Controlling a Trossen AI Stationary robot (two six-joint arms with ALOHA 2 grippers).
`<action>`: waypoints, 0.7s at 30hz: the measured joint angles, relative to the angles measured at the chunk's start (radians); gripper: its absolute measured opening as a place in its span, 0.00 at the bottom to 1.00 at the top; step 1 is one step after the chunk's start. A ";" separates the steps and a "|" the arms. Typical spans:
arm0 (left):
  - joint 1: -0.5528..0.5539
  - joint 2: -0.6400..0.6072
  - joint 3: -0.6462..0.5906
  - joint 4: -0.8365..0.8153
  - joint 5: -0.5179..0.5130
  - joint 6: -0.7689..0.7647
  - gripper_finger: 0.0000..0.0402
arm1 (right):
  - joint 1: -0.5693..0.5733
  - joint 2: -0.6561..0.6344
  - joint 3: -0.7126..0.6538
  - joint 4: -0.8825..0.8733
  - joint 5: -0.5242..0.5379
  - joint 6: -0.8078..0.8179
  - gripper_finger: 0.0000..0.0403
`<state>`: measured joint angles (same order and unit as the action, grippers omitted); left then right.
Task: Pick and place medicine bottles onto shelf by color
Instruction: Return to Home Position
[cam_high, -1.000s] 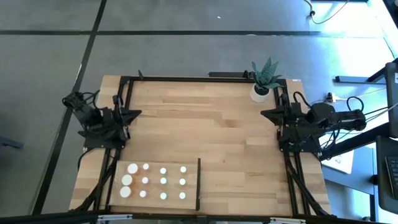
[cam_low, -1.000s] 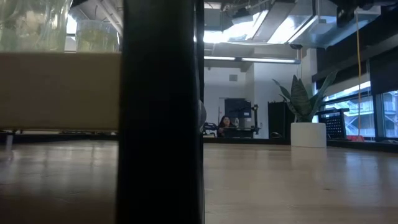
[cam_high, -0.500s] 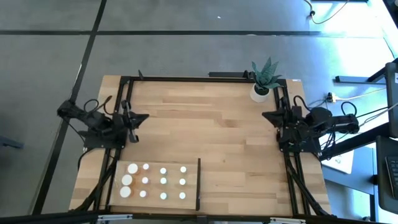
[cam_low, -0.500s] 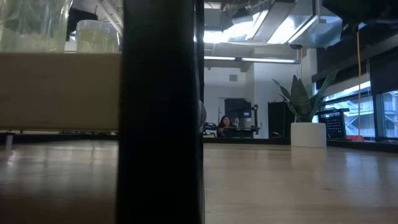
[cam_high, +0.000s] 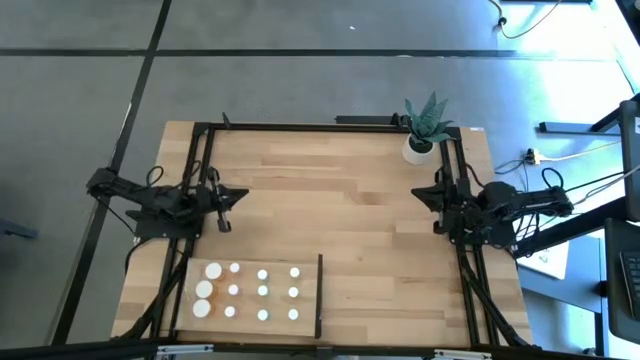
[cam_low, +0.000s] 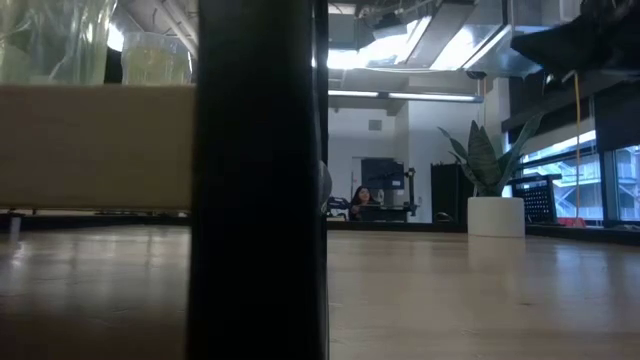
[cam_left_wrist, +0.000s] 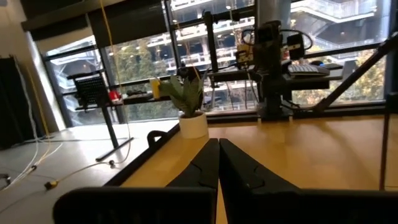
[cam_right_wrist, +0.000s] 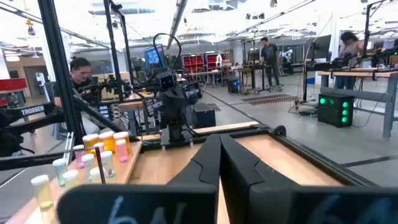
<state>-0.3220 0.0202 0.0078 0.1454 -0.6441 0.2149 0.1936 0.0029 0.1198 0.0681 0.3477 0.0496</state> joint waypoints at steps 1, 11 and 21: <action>0.002 0.000 0.000 0.001 0.010 0.001 0.00 | 0.000 -0.001 -0.014 0.008 0.000 0.002 0.02; 0.010 0.000 0.000 -0.001 0.021 0.002 0.00 | 0.000 0.002 -0.113 0.011 -0.120 0.023 0.02; 0.071 0.000 0.000 -0.007 0.020 -0.007 0.01 | 0.000 0.009 -0.113 -0.032 -0.294 0.052 0.02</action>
<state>-0.2507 0.0200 0.0078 0.1382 -0.6243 0.2079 0.1940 0.0114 0.0067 0.0358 0.0540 0.1017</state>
